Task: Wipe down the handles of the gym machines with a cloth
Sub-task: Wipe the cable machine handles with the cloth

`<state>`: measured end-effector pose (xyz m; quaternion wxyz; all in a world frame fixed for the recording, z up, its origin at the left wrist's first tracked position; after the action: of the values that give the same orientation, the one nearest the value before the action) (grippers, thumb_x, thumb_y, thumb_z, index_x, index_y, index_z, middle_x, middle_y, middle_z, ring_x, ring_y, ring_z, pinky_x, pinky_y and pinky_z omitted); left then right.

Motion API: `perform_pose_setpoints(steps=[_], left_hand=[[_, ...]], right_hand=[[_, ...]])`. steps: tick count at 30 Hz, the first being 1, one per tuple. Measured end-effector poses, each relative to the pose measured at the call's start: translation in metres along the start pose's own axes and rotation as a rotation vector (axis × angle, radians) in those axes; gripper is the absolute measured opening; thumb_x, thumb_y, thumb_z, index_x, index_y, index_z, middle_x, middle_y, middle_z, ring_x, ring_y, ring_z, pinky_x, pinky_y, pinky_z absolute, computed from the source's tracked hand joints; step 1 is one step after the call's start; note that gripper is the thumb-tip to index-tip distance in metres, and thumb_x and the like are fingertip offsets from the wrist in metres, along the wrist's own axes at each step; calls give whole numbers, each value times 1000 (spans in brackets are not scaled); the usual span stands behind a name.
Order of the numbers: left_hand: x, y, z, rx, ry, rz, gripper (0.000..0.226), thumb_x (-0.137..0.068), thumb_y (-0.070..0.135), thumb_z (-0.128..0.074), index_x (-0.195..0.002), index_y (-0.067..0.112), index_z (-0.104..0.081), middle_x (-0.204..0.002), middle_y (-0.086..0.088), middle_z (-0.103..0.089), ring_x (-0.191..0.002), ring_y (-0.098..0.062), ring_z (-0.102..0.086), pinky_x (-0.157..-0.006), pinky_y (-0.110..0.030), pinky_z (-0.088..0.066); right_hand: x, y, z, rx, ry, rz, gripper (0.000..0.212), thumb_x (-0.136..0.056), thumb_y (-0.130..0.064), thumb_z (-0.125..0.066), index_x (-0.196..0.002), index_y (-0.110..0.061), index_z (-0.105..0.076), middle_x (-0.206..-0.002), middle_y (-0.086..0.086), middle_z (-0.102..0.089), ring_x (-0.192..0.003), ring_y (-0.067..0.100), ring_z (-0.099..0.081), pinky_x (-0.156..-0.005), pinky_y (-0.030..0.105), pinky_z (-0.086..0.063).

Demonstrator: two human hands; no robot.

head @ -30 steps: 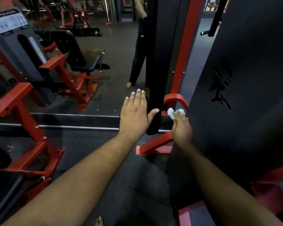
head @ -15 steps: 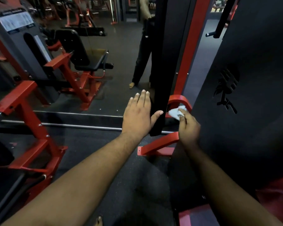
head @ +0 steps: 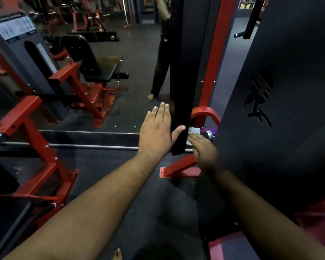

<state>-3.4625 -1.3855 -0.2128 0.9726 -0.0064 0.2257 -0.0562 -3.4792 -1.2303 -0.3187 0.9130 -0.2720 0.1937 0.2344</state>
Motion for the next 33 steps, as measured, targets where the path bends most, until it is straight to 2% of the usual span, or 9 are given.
perform_pose_setpoints(steps=[5,10,12,17,20,24,26,29,33], left_hand=[[-2,1,-1,-7,-11,-1,87,-102,69,-31,-155,0,-34,-160,-17,-39,-146,-33,-39,-122,-46,-31],[-3,-1,0,-2,-18,17,87,-102,69,-29,-156,1,-33,-161,-17,-38,-148,-33,-36,-124,-47,-28],[-3,0,0,3,-21,17,87,-101,69,-29,-156,1,-34,-161,-16,-38,-148,-33,-36,-124,-47,-27],[-2,-1,1,13,-19,17,86,-102,69,-32,-155,1,-36,-159,-16,-41,-147,-33,-38,-123,-47,-29],[-2,-2,0,9,-19,18,85,-102,69,-32,-154,1,-37,-158,-17,-42,-147,-33,-38,-123,-48,-29],[-2,-3,-1,9,-17,20,85,-102,69,-32,-154,1,-36,-158,-17,-42,-146,-33,-39,-123,-48,-29],[-1,-3,-1,7,-17,15,86,-102,69,-31,-155,2,-35,-159,-17,-41,-147,-33,-39,-123,-48,-29],[0,-1,-1,7,-22,6,86,-102,70,-30,-155,2,-34,-159,-17,-40,-147,-33,-38,-123,-48,-29],[0,1,0,0,-31,8,87,-102,69,-28,-156,2,-34,-160,-16,-39,-147,-32,-37,-123,-47,-27]], right_hand=[[21,26,18,76,125,-6,37,-89,-7,-50,-114,-4,-76,-125,13,-71,-119,22,-61,-107,29,-38],[78,96,-2,-707,639,-951,24,-79,-7,-55,-90,-22,-71,-86,-3,-69,-83,23,-66,-79,35,-52],[76,100,-34,-1113,748,-1145,28,-85,-3,-48,-97,-20,-66,-84,1,-64,-79,23,-62,-70,35,-56],[36,53,-73,-1750,729,-1351,39,-107,-11,-46,-145,-4,-47,-145,19,-53,-138,35,-49,-114,46,-40],[35,35,-76,-1724,688,-1404,35,-107,-23,-50,-140,-9,-52,-143,16,-56,-135,32,-53,-111,43,-42],[38,10,-81,-1656,552,-1343,13,-107,-20,-52,-109,-16,-63,-119,9,-70,-96,15,-68,-98,32,-51],[42,8,-80,-1592,490,-1339,11,-107,-17,-51,-106,-17,-63,-129,12,-67,-107,19,-68,-106,38,-46],[56,21,-68,-1532,553,-1338,21,-105,-4,-52,-124,0,-59,-133,24,-61,-123,35,-61,-109,45,-45],[61,46,-38,-1502,771,-1324,31,-106,-4,-50,-136,-1,-55,-112,16,-67,-91,24,-70,-107,44,-50]])
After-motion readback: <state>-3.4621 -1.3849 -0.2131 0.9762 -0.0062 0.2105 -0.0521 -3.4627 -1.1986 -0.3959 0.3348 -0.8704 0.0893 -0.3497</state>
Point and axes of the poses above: each hand's wrist, its own x-axis away from the middle knuckle, its own z-axis out of the back of the hand, y = z × x, the point moved 10 cm from there along -x, towards the middle knuckle
